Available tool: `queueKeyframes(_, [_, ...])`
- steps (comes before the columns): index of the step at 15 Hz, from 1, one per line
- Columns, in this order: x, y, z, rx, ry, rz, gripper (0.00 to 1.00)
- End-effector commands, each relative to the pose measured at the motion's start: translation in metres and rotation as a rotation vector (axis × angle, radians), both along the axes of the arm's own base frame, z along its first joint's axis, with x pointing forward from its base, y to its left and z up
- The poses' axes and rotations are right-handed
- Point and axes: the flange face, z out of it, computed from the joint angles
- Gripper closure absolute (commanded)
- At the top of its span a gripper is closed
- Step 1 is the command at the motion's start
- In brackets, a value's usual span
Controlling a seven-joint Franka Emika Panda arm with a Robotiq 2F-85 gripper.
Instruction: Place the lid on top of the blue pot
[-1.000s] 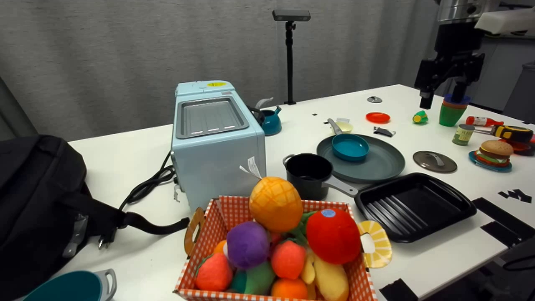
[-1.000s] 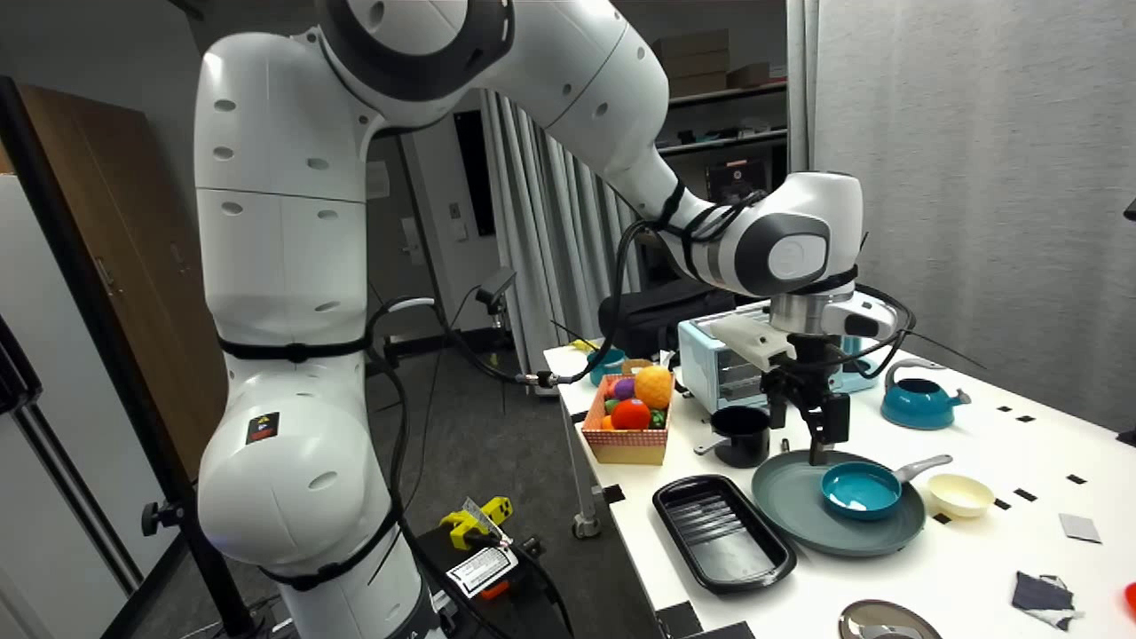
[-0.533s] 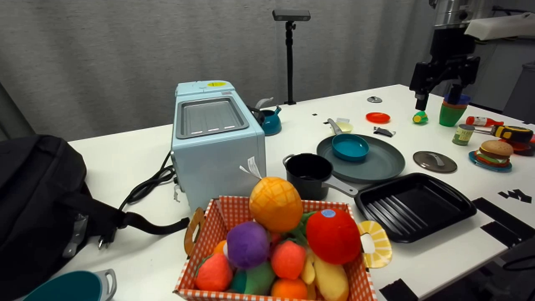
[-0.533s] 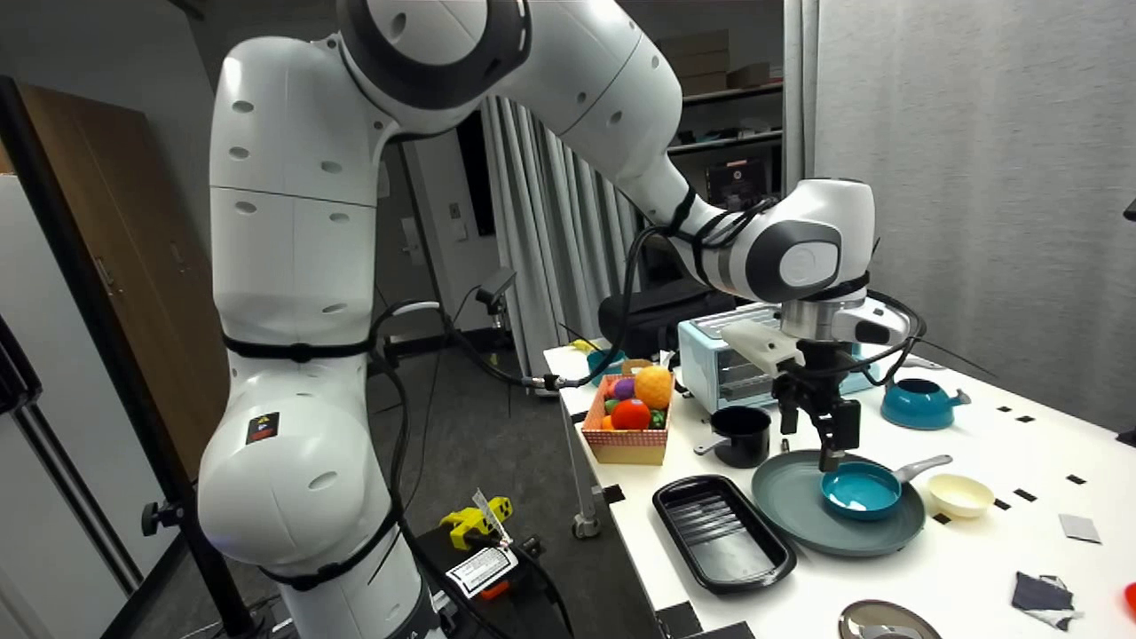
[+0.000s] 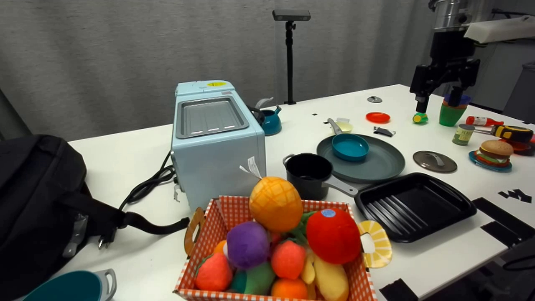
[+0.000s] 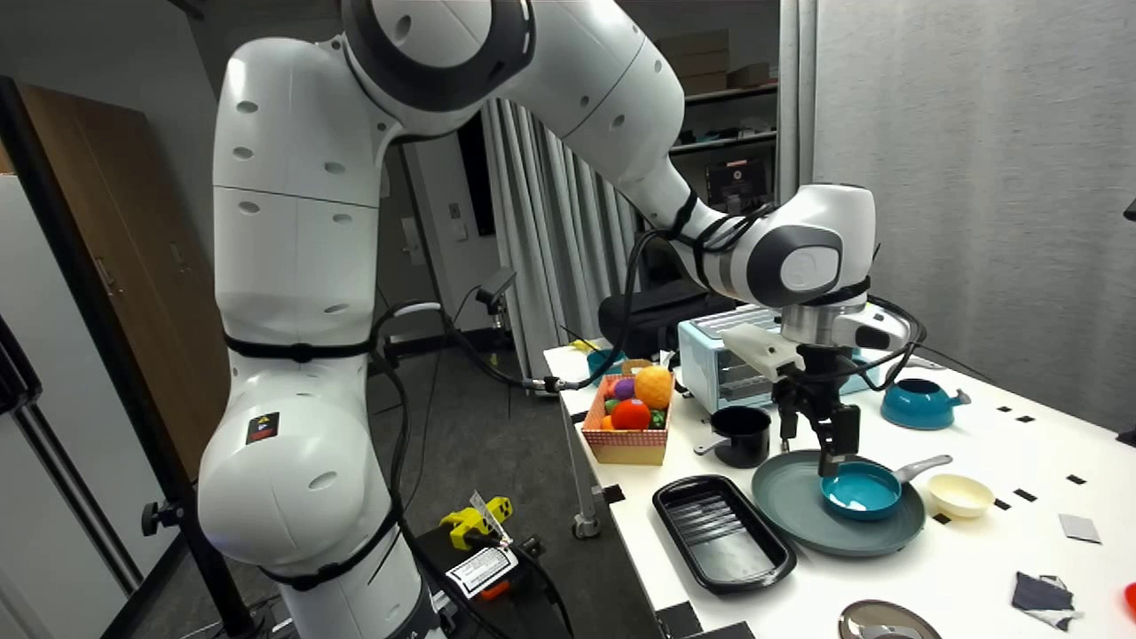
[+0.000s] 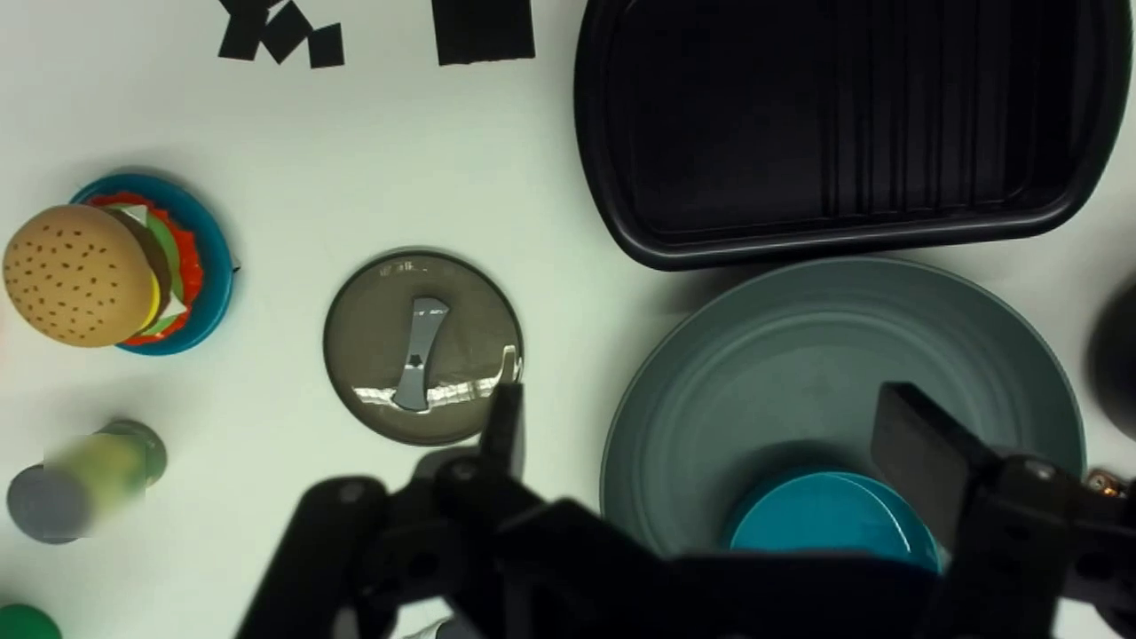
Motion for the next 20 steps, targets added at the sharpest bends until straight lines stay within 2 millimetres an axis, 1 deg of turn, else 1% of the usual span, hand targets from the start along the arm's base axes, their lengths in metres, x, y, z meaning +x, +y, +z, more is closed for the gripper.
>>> queueKeyframes(1, [0.007,-0.014,-0.011,-0.004,0.018,-0.021,0.0])
queueKeyframes(6, [0.009,-0.035,-0.04,-0.003,0.054,-0.052,0.0])
queueKeyframes(12, [0.015,-0.053,-0.077,-0.02,0.085,-0.085,0.0])
queueKeyframes(18, [0.022,-0.073,-0.107,-0.019,0.046,-0.122,0.0])
queueKeyframes(20, [0.021,-0.081,-0.117,-0.014,0.043,-0.136,0.0])
